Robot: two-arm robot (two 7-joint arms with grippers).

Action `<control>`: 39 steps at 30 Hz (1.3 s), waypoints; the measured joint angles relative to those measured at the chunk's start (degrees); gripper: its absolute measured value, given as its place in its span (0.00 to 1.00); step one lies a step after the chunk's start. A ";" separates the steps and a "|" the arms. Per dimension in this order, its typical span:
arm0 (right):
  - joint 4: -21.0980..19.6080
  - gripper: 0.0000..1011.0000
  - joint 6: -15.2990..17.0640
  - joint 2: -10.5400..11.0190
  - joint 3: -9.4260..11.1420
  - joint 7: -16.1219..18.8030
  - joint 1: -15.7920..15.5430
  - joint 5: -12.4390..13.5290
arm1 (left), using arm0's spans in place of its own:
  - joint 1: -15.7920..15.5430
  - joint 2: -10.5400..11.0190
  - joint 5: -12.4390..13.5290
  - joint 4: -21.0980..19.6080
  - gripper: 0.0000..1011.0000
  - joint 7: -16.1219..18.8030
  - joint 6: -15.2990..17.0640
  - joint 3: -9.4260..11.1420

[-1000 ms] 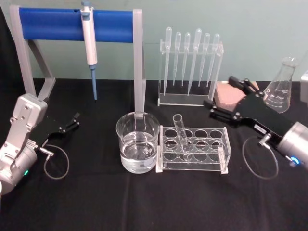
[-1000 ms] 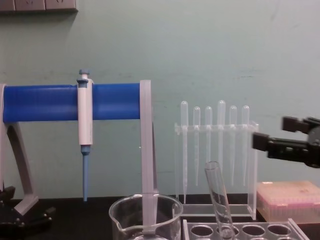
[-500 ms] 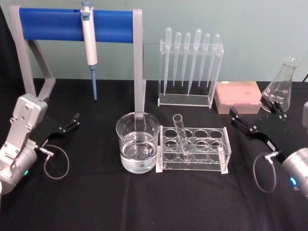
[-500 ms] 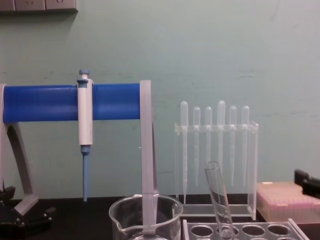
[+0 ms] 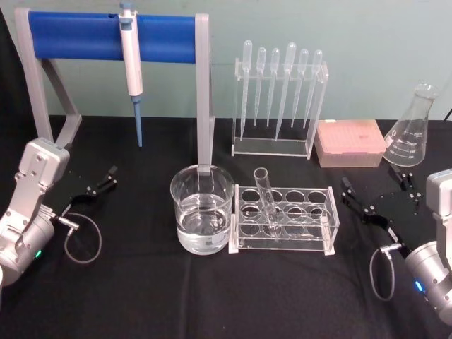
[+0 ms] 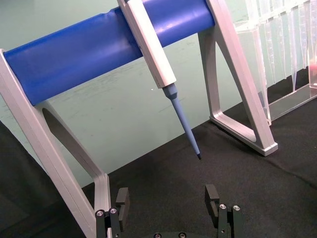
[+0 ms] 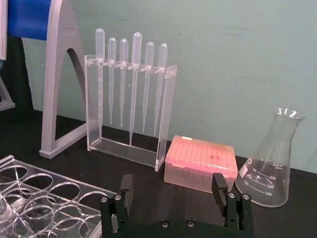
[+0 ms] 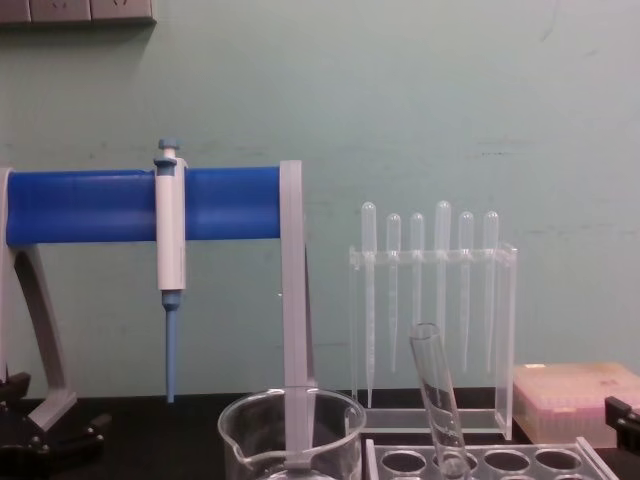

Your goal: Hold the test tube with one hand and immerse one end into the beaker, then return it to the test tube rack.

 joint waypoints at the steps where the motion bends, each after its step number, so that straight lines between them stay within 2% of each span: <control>1: -0.18 0.99 -0.13 -0.04 0.13 -0.01 -0.21 -0.46 | 0.00 0.00 0.00 0.00 0.99 0.00 0.00 0.00; 39: -0.12 0.99 -0.17 -0.10 0.06 -0.12 -0.12 -0.32 | 0.00 0.00 0.00 0.00 0.99 0.00 0.00 0.00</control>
